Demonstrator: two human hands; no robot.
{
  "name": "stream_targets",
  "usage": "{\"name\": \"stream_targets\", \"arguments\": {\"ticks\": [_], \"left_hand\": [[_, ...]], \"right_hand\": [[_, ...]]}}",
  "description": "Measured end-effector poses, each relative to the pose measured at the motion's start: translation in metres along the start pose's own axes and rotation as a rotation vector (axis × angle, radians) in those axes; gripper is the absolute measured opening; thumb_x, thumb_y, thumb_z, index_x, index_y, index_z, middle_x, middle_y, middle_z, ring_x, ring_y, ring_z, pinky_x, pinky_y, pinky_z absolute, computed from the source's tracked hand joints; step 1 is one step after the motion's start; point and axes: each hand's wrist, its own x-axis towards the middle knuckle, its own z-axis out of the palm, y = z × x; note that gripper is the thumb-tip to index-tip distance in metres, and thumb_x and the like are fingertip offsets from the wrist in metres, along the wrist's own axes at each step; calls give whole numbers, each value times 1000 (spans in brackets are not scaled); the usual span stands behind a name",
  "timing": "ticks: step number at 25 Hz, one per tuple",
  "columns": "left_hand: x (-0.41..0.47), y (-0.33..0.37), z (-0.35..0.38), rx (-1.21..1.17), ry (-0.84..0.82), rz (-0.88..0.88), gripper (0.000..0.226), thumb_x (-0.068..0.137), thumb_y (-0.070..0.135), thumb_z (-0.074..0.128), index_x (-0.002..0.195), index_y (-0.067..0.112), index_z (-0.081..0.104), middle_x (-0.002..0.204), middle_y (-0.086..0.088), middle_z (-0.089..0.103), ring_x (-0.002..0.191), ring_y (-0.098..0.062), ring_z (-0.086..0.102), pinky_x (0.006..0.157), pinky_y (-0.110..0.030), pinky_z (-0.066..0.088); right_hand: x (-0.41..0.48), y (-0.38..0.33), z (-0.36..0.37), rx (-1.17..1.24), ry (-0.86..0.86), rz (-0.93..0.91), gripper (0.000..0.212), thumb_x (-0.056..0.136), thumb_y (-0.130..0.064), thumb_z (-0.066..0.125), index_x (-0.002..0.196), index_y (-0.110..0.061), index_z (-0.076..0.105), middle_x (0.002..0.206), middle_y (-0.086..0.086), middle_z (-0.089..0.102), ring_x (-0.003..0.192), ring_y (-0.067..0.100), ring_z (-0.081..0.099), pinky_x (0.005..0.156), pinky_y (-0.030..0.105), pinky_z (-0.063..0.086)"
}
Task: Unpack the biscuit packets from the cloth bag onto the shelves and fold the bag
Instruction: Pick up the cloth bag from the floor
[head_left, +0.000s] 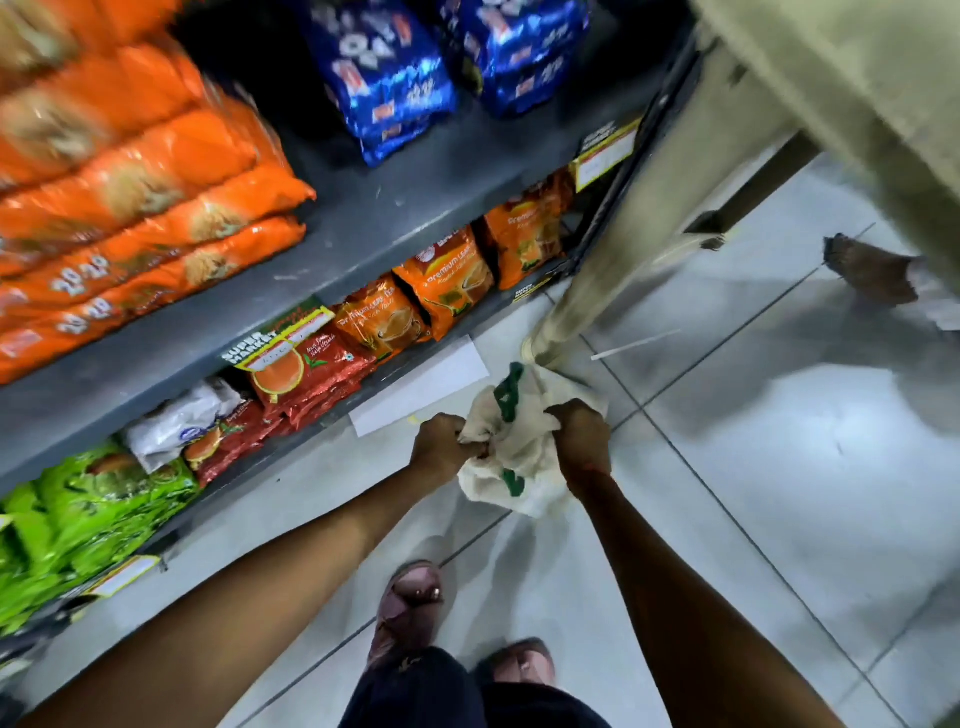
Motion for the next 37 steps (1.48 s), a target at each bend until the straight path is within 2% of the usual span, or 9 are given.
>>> {"name": "stream_targets", "arguments": {"ticks": [5,8,10,16,18,21,24,27,37], "left_hand": [[-75,98,-54,104,-11,142,25,76,22,76,68,8,57,70,-14,49,68,-20,48,60,-30,28],[-132,156,-98,231,-7,209,32,75,13,73,53,12,50,64,-11,51,69,-33,54,56,-30,26],[-180,195,-137,292,4,244,40,74,13,73,51,15,41,61,-7,43,66,-25,45,56,-28,21],[-319,291,-256,219,8,438,14,72,7,74,67,0,63,61,-9,51,64,-25,54,56,-35,42],[-363,329,-282,193,-2,607,16,67,12,73,59,10,59,55,-3,46,56,-14,46,51,-30,28],[-405,391,-313,96,-14,811,17,59,23,66,48,26,53,50,9,50,48,5,45,52,-22,31],[-423,448,-336,16,-21,961,18,61,27,69,53,17,56,53,7,51,54,-2,45,55,-24,33],[-433,498,-343,-8,25,1113,28,64,26,68,57,4,52,57,-3,39,58,-11,35,55,-28,25],[-416,629,-314,-105,211,1306,29,72,16,69,67,-9,54,64,-17,49,64,-16,43,59,-31,32]], "right_hand": [[-47,-24,-99,84,61,23,22,85,-15,61,100,-6,75,106,14,73,99,29,67,81,25,44],[-81,-65,-157,167,56,47,21,81,-8,61,96,-4,74,105,15,73,99,28,66,75,22,40],[-105,-97,-207,135,30,12,21,75,-2,61,91,-4,74,100,17,72,97,31,66,73,26,41],[-178,-198,-376,39,-8,-27,28,79,-9,67,105,-2,71,110,22,70,106,37,63,83,37,49],[-198,-225,-443,5,-59,-116,25,76,-9,67,99,-2,73,97,22,71,95,33,66,71,30,49],[-225,-254,-535,10,-66,-165,20,71,1,62,88,3,73,71,16,56,68,22,54,45,14,42],[-245,-277,-608,29,60,-170,18,73,5,60,85,1,73,69,11,56,60,17,57,49,22,53],[-252,-286,-657,52,187,-172,19,73,7,59,84,0,73,60,8,54,40,3,48,35,10,43],[-205,-228,-746,357,611,-179,20,69,8,57,72,-6,71,69,15,60,65,18,52,61,36,53]]}}
